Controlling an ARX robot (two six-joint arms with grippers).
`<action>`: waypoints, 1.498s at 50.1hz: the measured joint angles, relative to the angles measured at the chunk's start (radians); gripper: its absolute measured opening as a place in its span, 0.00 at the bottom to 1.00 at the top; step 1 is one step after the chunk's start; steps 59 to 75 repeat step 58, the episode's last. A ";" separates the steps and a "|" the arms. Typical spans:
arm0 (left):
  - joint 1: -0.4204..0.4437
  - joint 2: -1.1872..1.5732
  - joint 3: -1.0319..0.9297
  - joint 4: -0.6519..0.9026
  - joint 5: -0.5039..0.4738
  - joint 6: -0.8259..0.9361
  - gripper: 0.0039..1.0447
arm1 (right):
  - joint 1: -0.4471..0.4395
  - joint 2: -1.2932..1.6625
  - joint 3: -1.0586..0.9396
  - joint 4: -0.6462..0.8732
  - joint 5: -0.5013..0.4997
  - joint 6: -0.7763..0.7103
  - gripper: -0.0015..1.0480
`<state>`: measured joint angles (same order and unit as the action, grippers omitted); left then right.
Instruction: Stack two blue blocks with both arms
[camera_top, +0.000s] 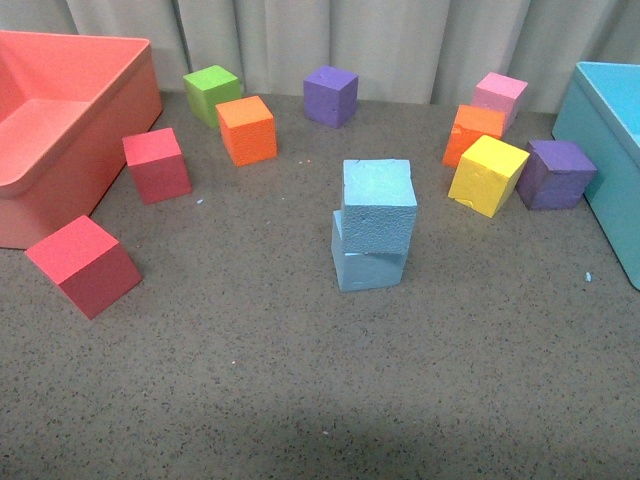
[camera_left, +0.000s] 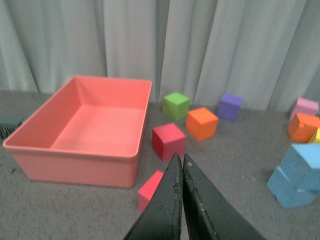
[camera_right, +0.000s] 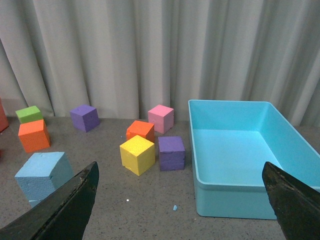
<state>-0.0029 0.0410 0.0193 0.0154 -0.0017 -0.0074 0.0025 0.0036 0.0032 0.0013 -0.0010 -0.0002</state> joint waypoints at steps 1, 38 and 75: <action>0.000 -0.016 0.000 -0.006 0.000 0.000 0.03 | 0.000 0.000 0.000 0.000 0.000 0.000 0.91; 0.000 -0.036 0.000 -0.013 0.000 0.002 0.94 | 0.000 0.000 0.000 0.000 0.000 0.000 0.91; 0.000 -0.036 0.000 -0.013 0.000 0.002 0.94 | 0.000 0.000 0.000 0.000 0.000 0.000 0.91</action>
